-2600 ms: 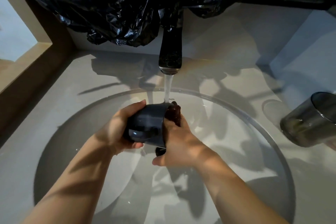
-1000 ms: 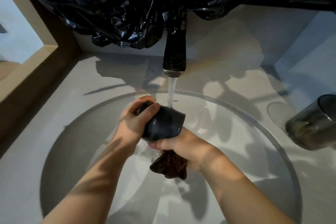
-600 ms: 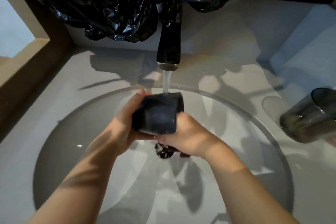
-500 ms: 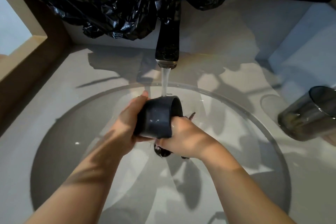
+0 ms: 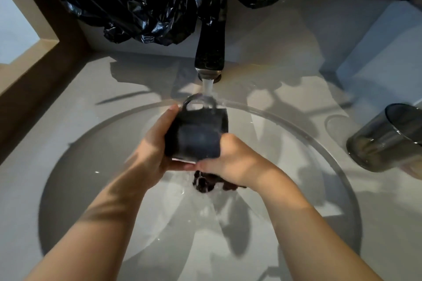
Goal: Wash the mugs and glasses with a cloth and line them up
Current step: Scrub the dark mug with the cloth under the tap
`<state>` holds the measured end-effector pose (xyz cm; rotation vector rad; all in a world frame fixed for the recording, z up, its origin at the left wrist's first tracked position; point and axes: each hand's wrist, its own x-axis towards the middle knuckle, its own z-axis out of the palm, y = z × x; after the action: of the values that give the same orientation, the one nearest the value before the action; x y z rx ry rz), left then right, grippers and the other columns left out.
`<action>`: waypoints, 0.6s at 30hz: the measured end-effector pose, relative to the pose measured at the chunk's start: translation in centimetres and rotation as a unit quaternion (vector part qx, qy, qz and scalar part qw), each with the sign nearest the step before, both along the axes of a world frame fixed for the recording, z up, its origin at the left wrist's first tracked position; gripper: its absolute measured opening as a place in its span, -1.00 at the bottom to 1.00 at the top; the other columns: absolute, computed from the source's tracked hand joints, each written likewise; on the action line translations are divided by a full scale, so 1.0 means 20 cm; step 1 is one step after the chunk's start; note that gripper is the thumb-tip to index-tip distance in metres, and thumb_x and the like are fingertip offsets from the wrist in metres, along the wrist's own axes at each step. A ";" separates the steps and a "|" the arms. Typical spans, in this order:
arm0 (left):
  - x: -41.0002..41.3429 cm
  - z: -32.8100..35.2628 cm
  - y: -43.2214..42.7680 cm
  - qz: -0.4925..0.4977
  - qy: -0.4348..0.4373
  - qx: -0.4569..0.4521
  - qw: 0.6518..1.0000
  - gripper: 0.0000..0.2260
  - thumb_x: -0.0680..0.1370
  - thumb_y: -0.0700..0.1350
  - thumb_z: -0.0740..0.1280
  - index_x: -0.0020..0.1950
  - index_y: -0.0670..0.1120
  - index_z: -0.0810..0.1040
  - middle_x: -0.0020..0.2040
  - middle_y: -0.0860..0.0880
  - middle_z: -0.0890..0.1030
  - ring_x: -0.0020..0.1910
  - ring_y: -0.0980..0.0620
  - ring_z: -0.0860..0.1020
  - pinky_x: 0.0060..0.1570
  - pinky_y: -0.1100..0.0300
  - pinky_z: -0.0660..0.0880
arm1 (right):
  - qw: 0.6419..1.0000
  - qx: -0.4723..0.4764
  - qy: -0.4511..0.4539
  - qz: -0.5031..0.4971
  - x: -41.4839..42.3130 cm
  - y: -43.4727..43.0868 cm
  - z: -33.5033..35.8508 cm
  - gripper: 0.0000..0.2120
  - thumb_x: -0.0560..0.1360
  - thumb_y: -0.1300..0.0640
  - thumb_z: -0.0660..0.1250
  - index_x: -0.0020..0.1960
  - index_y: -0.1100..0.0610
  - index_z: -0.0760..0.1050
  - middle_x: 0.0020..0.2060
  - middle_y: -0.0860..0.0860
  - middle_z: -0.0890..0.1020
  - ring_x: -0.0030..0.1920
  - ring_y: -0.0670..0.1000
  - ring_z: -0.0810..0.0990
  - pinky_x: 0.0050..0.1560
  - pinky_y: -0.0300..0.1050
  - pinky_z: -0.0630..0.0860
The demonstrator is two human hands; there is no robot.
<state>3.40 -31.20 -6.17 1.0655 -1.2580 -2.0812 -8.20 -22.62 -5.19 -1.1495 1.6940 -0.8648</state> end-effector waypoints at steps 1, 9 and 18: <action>-0.01 0.01 0.00 0.008 -0.020 0.026 0.999 -0.71 0.48 0.23 0.24 -0.04 0.06 0.57 -0.25 0.02 0.71 -0.25 -0.03 0.68 -0.25 -0.05 0.59 | 0.997 0.024 0.072 0.028 0.01 0.00 -0.02 -0.76 0.45 0.23 0.39 0.04 -0.04 0.54 -0.03 0.00 0.64 0.02 0.03 0.61 0.07 -0.08 0.55; 0.01 -0.05 -0.01 0.059 0.005 -0.332 0.941 -0.90 0.49 0.02 0.22 -0.07 0.12 0.51 -0.25 0.24 0.58 -0.20 0.31 0.53 -0.18 0.47 0.43 | 0.867 -0.041 -0.495 -0.037 -0.01 0.00 0.00 -0.64 0.35 0.46 0.26 -0.04 0.11 0.65 -0.09 0.09 0.69 -0.08 0.05 0.68 0.01 -0.11 0.61; -0.02 -0.04 0.00 0.051 -0.009 0.081 0.995 -0.73 0.52 0.14 0.29 -0.04 -0.06 0.56 -0.30 -0.04 0.67 -0.34 -0.02 0.63 -0.42 0.18 0.54 | 0.993 0.112 0.014 0.027 0.05 0.01 -0.02 -0.74 0.44 0.30 0.30 0.06 0.04 0.48 -0.30 0.04 0.65 -0.26 0.11 0.67 -0.40 -0.16 0.48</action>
<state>3.09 -31.27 -7.06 1.1953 -1.0338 -2.1288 -7.26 -22.39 -5.56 -1.0533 1.7258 -0.6110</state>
